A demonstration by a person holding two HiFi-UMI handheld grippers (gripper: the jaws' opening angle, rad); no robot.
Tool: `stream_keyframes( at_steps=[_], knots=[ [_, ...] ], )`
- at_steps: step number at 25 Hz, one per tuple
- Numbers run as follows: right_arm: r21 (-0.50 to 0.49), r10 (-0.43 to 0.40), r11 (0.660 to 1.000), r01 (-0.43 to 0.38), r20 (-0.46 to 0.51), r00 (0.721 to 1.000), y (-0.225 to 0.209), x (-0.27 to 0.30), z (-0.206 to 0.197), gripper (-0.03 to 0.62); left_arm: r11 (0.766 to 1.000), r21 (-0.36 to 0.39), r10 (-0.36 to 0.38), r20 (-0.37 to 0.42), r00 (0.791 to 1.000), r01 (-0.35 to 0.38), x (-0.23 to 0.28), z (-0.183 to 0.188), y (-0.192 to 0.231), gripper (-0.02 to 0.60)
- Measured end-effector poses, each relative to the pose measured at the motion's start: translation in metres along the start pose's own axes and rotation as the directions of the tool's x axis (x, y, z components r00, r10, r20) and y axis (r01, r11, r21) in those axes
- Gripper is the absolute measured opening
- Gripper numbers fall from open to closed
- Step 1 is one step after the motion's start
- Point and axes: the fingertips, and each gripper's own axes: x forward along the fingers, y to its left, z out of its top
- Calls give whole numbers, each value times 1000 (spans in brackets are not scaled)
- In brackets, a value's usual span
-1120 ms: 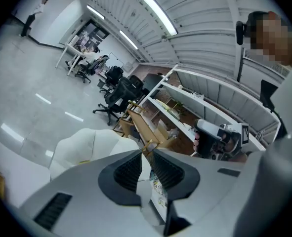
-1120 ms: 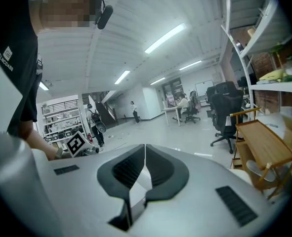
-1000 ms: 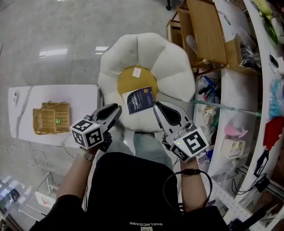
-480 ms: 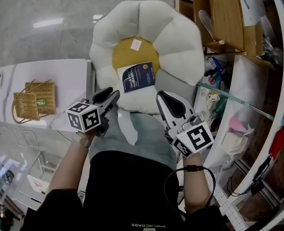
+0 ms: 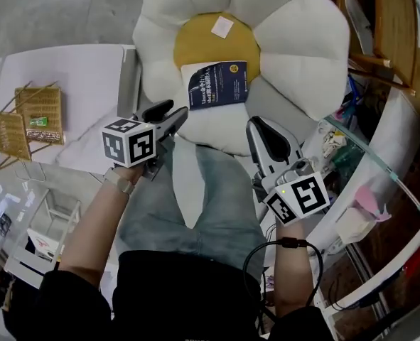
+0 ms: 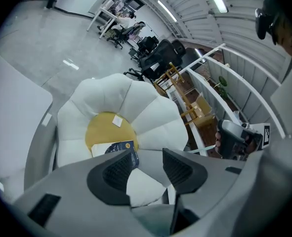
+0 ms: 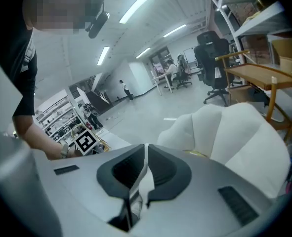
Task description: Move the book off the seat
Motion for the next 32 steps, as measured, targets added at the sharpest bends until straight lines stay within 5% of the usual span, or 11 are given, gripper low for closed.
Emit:
stream_keyframes(
  at_steps=[12,32],
  knots=[
    [85,-3,996,9,-74,997,-53,67,-101,15,999,22,38,-115,993,-36,90,-43,86,243],
    [184,-74,979,88,-80,994,-116,160,-240,17,992,-67,91,-206,974,-107,187,-104,202,291]
  ],
)
